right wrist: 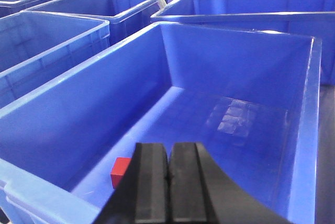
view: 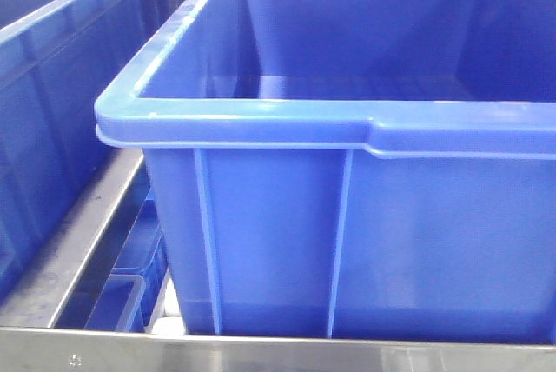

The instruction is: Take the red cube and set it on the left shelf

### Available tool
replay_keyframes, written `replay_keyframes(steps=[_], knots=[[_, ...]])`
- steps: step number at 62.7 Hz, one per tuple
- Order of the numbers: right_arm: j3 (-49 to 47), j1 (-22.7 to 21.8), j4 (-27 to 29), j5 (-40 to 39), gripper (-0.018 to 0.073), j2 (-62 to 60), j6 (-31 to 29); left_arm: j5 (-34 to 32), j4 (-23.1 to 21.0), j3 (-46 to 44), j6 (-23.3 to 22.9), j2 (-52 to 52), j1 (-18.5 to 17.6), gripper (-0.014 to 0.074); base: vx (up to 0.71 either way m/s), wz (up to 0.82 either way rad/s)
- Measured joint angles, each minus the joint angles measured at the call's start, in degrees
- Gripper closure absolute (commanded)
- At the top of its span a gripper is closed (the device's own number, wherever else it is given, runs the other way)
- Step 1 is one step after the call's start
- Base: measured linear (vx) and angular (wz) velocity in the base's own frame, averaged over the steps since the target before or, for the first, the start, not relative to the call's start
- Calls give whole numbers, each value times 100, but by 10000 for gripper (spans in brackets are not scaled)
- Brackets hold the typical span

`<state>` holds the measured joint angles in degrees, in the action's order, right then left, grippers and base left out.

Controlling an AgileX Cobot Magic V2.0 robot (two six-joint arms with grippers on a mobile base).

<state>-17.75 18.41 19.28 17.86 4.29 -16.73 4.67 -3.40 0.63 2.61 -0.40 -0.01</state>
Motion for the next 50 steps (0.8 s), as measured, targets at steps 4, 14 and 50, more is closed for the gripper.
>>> replay_keyframes(steps=[4,14,50], knots=[[0,0,0,-55,503,0,0,0,0,0,0,0,0,506,0,0],[60,-68,-56,-349,503,0,72,0,0,0,0,0,0,506,0,0],[1165,-2346,-1032,-1010,503,-488,1787,0,0,0,0,0,0,506,0,0]])
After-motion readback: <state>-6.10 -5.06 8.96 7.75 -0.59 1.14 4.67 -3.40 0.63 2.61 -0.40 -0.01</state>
